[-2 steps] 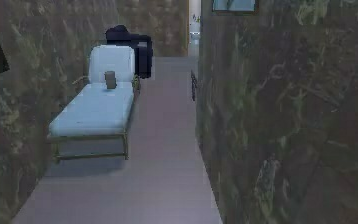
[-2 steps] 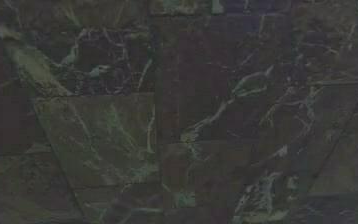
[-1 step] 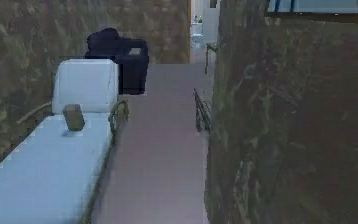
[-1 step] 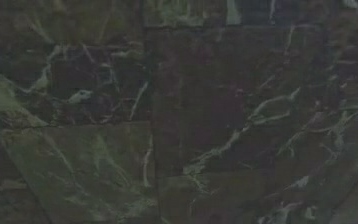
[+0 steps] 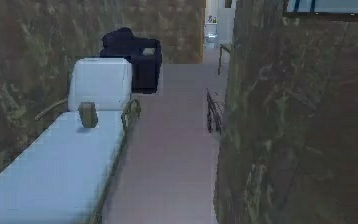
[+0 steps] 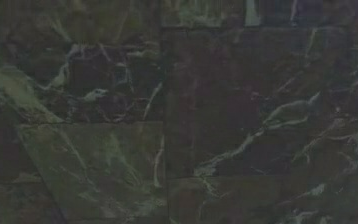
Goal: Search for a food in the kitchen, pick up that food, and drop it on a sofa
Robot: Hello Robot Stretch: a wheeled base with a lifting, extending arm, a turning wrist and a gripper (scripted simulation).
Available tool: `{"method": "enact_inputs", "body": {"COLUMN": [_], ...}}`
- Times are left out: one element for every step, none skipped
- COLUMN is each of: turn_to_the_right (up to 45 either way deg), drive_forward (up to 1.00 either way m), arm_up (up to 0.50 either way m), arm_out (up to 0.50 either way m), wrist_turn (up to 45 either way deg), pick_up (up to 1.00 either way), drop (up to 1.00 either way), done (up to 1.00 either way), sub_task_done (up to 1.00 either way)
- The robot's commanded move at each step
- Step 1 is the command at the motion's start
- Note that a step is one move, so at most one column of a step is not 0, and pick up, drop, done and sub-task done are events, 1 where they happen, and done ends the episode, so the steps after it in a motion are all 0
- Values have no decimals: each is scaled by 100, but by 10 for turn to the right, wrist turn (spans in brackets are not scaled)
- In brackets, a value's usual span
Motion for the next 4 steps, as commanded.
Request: {"method": "enact_inputs", "body": {"turn_to_the_right": [0,0,450,210], "drive_forward": [100,25,0,0], "arm_up": [0,0,0,0], "arm_out": [0,0,0,0], "wrist_turn": [0,0,0,0], "pick_up": [0,0,0,0], "drop": [0,0,0,0], "done": [0,0,0,0], "sub_task_done": [0,0,0,0]}}
